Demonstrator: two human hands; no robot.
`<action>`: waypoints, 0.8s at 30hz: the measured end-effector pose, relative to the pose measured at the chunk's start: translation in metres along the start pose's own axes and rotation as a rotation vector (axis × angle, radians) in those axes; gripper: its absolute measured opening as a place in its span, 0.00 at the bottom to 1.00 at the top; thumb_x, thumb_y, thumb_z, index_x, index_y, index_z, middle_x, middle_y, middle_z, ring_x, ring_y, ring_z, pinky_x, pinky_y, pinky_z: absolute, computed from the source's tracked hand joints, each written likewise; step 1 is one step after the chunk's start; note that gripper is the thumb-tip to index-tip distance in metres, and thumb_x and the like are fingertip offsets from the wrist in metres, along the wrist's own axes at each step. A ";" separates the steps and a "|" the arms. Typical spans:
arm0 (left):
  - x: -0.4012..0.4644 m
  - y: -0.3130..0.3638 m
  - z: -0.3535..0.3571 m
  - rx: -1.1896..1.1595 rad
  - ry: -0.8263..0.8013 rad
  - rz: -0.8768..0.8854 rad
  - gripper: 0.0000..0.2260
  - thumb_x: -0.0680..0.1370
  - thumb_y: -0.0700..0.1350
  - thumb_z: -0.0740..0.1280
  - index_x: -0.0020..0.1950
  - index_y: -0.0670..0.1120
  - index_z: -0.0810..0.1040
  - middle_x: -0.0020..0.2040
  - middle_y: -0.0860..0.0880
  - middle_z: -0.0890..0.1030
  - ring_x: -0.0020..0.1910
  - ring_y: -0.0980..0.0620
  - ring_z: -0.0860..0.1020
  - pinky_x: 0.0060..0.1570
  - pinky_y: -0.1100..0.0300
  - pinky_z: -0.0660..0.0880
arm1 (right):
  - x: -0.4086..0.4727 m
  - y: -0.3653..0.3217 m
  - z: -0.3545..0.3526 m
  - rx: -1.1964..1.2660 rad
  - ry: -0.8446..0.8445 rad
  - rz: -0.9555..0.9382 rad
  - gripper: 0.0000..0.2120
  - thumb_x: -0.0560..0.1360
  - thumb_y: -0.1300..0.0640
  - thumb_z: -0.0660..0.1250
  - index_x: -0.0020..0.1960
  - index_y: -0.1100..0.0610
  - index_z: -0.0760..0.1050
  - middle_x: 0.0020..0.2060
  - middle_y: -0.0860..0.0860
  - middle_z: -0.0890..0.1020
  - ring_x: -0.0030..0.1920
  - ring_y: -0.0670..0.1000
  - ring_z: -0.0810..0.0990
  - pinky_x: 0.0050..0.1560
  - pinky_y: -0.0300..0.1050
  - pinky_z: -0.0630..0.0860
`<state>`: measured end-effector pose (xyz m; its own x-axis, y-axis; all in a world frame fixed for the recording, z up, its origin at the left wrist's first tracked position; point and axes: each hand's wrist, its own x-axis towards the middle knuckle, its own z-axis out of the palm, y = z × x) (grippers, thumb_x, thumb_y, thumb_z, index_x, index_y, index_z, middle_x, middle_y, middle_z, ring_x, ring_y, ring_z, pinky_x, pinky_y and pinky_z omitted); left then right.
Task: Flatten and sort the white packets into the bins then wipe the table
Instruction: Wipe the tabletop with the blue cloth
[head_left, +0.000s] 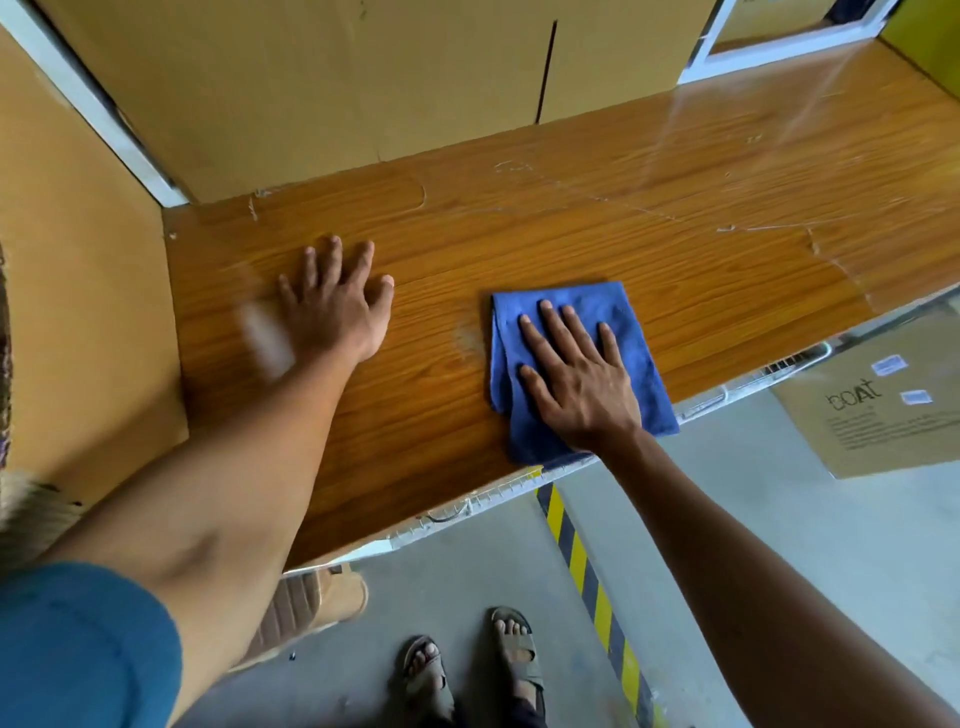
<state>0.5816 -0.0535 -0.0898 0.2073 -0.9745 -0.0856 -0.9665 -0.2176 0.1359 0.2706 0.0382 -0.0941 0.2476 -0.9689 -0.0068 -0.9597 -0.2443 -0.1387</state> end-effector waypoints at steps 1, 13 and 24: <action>-0.002 0.000 -0.001 -0.001 -0.012 0.005 0.30 0.82 0.72 0.39 0.84 0.67 0.45 0.87 0.53 0.44 0.85 0.44 0.41 0.80 0.34 0.40 | -0.007 0.002 -0.001 -0.001 -0.013 -0.001 0.30 0.85 0.36 0.44 0.85 0.42 0.46 0.85 0.46 0.48 0.84 0.51 0.46 0.81 0.63 0.47; 0.001 0.001 0.002 0.033 -0.004 -0.002 0.30 0.82 0.72 0.41 0.84 0.68 0.47 0.87 0.53 0.45 0.85 0.43 0.43 0.80 0.34 0.41 | 0.049 0.011 -0.006 0.019 -0.003 0.076 0.32 0.84 0.34 0.39 0.85 0.43 0.46 0.85 0.48 0.47 0.84 0.53 0.45 0.81 0.65 0.44; -0.011 0.001 0.009 0.031 -0.005 -0.004 0.30 0.82 0.72 0.39 0.84 0.68 0.45 0.87 0.54 0.44 0.85 0.43 0.43 0.81 0.35 0.42 | 0.075 0.026 -0.011 0.013 -0.021 0.059 0.31 0.84 0.34 0.39 0.85 0.42 0.45 0.85 0.47 0.47 0.84 0.51 0.44 0.81 0.64 0.42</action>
<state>0.5767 -0.0425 -0.0972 0.2104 -0.9734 -0.0905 -0.9700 -0.2194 0.1046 0.2630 -0.0410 -0.0870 0.1932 -0.9805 -0.0365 -0.9711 -0.1857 -0.1500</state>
